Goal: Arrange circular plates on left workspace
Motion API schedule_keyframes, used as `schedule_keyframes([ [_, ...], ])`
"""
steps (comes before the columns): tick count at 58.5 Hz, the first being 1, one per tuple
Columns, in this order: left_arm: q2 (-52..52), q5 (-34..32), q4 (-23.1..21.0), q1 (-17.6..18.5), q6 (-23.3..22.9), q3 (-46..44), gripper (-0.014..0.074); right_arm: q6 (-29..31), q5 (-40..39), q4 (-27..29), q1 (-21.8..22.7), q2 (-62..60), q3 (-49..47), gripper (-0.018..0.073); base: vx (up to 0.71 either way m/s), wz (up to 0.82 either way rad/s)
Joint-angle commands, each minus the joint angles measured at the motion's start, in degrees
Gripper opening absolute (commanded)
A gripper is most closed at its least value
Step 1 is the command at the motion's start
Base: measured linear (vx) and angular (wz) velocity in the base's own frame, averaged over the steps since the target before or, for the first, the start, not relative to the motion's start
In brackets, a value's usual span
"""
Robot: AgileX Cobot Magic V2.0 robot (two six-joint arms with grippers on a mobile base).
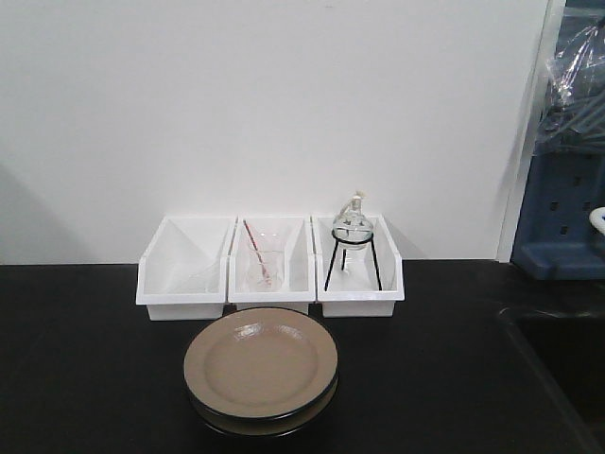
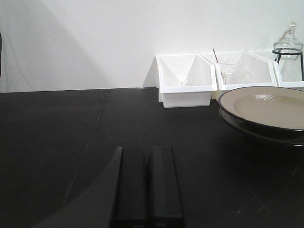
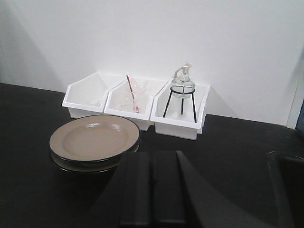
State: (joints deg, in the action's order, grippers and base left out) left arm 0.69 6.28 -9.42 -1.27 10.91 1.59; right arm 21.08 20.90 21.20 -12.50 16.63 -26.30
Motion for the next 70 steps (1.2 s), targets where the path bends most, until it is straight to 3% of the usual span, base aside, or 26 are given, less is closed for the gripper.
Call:
schedule_keyframes([
  [1, 0.81, -4.96, -0.11, 0.2, -0.48, 0.71, 0.0, 0.47, -4.45, 0.38, 0.24, 1.01, -1.61, 0.0, 0.0, 0.0],
  [33, 0.81, -4.96, -0.11, 0.2, -0.48, 0.71, 0.0, 0.47, -4.45, -0.24, 0.24, 1.01, -1.61, 0.0, 0.0, 0.0],
  [39, 0.81, -4.96, -0.11, 0.2, -0.48, 0.71, 0.0, -0.9, -3.41, -8.47, 0.24, 0.5, -1.61, 0.0, 0.0, 0.0],
  [46, 0.81, -4.96, -0.11, 0.2, -0.48, 0.71, 0.0, -8.82, -3.97, -16.4, 0.24, -2.4, 1.62, 0.0, 0.0, 0.0],
  [56, 0.81, -4.96, -0.11, 0.2, -0.48, 0.71, 0.0, -18.35, -11.47, -22.37, 0.24, -10.35, 13.39, 0.0, 0.0, 0.0],
  [70, 0.81, -4.96, -0.11, 0.2, -0.48, 0.71, 0.0, -19.35, -26.08, -22.18, 0.24, -18.17, 27.52, 0.0, 0.0, 0.0],
])
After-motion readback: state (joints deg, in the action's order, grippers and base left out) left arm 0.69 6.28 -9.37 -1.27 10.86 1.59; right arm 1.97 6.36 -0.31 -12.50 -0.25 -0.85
